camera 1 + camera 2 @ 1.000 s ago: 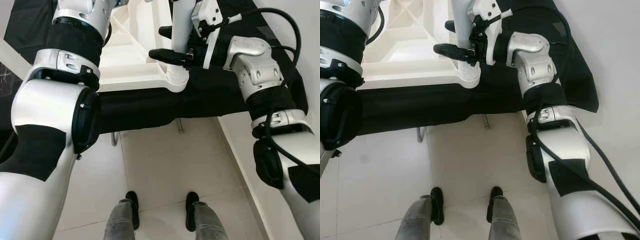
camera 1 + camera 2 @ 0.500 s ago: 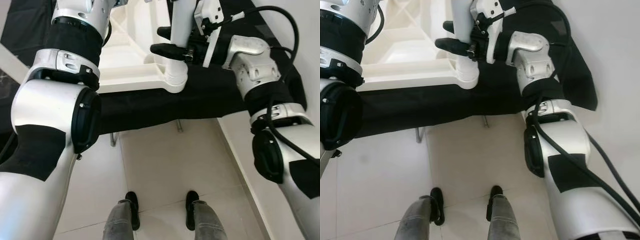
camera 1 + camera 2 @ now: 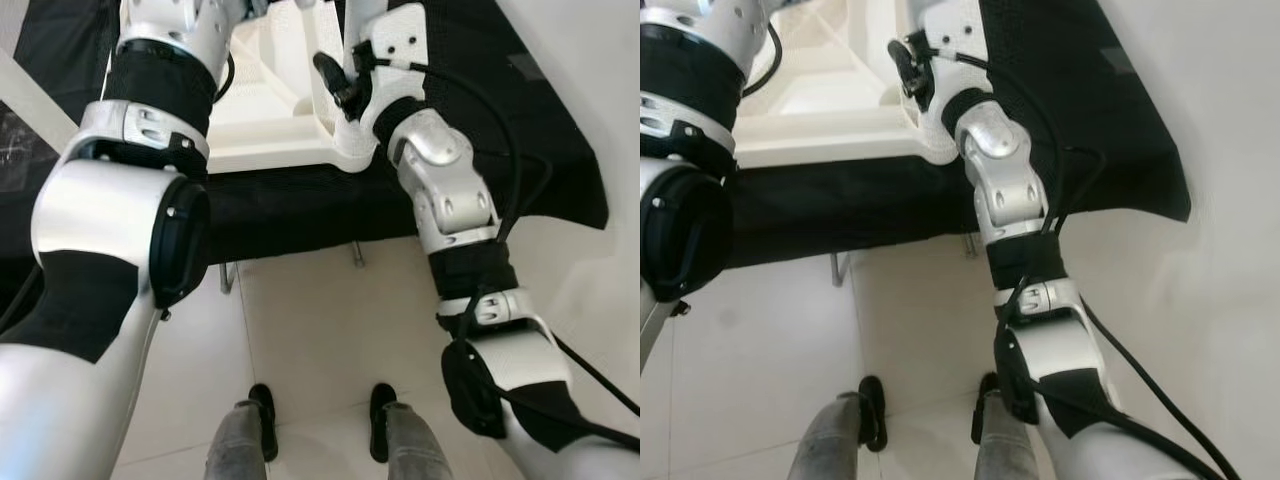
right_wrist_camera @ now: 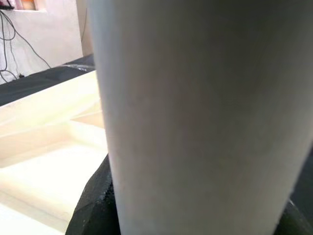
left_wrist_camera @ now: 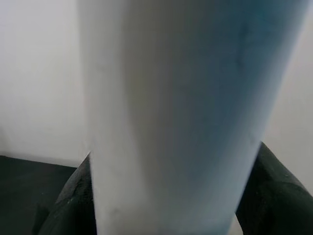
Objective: Building children table
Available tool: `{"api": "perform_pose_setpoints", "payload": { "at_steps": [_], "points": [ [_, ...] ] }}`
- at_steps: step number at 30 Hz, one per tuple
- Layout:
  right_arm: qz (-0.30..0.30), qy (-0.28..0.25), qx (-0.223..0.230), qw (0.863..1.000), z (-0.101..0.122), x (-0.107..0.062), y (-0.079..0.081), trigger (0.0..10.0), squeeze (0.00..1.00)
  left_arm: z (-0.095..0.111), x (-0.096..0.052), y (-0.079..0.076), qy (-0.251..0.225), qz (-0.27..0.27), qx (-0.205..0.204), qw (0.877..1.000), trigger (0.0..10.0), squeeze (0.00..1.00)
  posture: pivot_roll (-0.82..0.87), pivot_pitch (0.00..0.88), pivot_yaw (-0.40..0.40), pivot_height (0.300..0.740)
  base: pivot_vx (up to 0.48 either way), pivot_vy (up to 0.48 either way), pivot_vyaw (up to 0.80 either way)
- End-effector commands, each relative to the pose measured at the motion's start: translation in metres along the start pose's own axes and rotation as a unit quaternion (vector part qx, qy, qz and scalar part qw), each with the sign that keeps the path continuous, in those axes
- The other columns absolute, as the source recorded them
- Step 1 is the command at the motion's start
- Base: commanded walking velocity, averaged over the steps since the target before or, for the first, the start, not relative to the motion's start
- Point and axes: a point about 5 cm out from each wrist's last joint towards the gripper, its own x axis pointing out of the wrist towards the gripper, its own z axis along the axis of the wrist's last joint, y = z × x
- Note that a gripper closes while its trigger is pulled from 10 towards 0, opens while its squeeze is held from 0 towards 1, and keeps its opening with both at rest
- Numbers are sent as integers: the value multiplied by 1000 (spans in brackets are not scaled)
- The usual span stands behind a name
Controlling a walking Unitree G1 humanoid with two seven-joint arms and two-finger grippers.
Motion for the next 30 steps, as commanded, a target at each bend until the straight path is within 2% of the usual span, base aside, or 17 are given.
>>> {"api": "perform_pose_setpoints", "payload": {
  "at_steps": [1, 6, 7, 18, 19, 20, 23, 24, 27, 28, 30],
  "points": [
    [23, 73, 17, 997, -28, 7, 16, 0, 0, 9, 17, -11, -3, -39, 12, 999, 10000, 0, 27, 359, 2, 740, 0, 0, 0],
    [-1, 72, 17, 997, -20, 7, 14, 0, 0, 10, 17, -11, -2, -37, 13, 999, 10000, 0, 27, 354, 1, 740, 0, 0, 0],
    [-9, 73, 17, 997, -18, 5, 14, 0, 0, 9, 17, -10, 0, -35, 11, 999, 118, 0, 28, 354, 0, 740, 0, 0, 0],
    [-29, 71, 17, 997, -13, 2, 9, 0, 0, 9, 17, -10, 1, -39, 11, 999, 0, 0, 27, 354, 0, 740, 0, 0, 0],
    [-29, 71, 17, 997, -12, 2, 7, 1059, 0, 9, 18, -11, 1, -39, 11, 999, 0, 0, 26, 353, -1, 740, 0, 0, 0],
    [-11, 66, 10, 998, -9, 2, 7, 10000, 0, 9, 18, -11, 1, -40, 11, 999, 0, 0, 29, 356, -3, 740, 0, 0, 0],
    [23, 46, 11, 999, -2, 3, 5, 10000, 4, 9, 18, -11, 1, -40, 11, 999, 0, 0, 30, 358, -6, 740, 0, 0, 0],
    [130, 16, -7, 991, 10, 4, 2, 10000, 1000, 9, 18, -11, 2, -41, 10, 999, 0, 0, 31, 360, -7, 740, 0, 0, 0],
    [217, -35, 8, 975, 29, 4, -10, 10000, 1000, 8, 18, -12, 3, -46, 10, 999, 0, 0, 29, 360, -9, 740, 0, 0, 0],
    [217, -35, 8, 975, 29, 4, -10, 10000, 1000, 8, 18, -12, 3, -46, 10, 999, 0, 0, 29, 360, -9, 740, 0, 0, 0],
    [273, -62, 6, 960, 37, 3, -13, 10000, 1000, 7, 19, -12, 3, -49, 9, 999, 0, 0, 37, 363, -10, 740, 0, 0, 0]
  ]
}}
